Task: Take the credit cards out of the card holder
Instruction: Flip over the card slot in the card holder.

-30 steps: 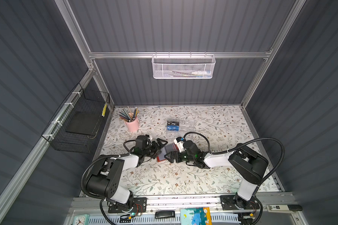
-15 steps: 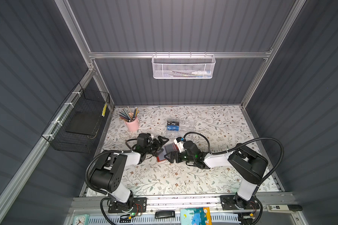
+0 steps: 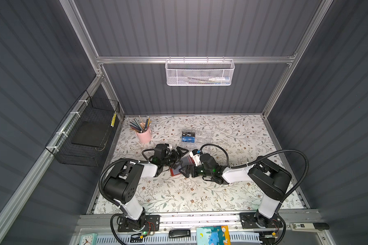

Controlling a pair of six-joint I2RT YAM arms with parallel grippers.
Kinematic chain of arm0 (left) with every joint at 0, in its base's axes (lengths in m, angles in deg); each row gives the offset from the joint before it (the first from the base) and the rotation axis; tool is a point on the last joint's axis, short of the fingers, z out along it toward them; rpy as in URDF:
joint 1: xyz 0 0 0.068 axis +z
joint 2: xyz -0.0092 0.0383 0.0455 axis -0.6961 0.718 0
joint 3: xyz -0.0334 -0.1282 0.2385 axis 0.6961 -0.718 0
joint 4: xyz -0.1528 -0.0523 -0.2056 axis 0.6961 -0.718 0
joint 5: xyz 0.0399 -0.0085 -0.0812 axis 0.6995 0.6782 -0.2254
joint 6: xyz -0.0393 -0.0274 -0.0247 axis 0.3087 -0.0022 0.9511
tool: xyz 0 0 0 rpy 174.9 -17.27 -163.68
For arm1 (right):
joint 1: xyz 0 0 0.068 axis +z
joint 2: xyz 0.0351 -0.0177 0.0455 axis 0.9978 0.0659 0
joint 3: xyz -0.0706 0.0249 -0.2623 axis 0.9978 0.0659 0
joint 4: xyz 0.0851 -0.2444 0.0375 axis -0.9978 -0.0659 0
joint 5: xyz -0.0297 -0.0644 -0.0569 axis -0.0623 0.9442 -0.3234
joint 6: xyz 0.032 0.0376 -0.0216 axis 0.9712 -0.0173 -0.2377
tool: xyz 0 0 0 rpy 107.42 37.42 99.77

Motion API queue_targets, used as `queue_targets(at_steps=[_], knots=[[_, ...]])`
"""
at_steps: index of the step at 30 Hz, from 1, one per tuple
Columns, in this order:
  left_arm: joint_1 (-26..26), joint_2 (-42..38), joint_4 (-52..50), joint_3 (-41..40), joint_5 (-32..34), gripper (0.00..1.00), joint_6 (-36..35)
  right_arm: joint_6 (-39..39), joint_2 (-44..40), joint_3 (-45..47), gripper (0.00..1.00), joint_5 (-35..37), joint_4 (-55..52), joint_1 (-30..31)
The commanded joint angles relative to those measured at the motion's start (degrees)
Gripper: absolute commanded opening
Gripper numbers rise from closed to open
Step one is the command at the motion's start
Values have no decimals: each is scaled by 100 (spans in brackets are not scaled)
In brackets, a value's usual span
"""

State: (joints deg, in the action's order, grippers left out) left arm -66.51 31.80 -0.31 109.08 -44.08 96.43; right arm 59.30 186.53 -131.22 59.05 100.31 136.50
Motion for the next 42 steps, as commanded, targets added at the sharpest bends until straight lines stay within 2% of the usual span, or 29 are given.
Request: queue_targets(at_steps=[1,15,27,34,42], knots=[[-28,78,95,-51,96,100,6,-3,82,138,99,28,-150,-35],[24,140,75,-415,140,100,-160,-35,-423,452,99,164,-194,-159],[51,192,193,-523,101,100,-119,63,-399,379,99,41,-185,-194],[77,188,200,-537,81,100,-131,6,-756,439,99,92,-313,-168],[95,210,238,-581,65,100,-127,-24,-546,197,99,-7,-373,-168]])
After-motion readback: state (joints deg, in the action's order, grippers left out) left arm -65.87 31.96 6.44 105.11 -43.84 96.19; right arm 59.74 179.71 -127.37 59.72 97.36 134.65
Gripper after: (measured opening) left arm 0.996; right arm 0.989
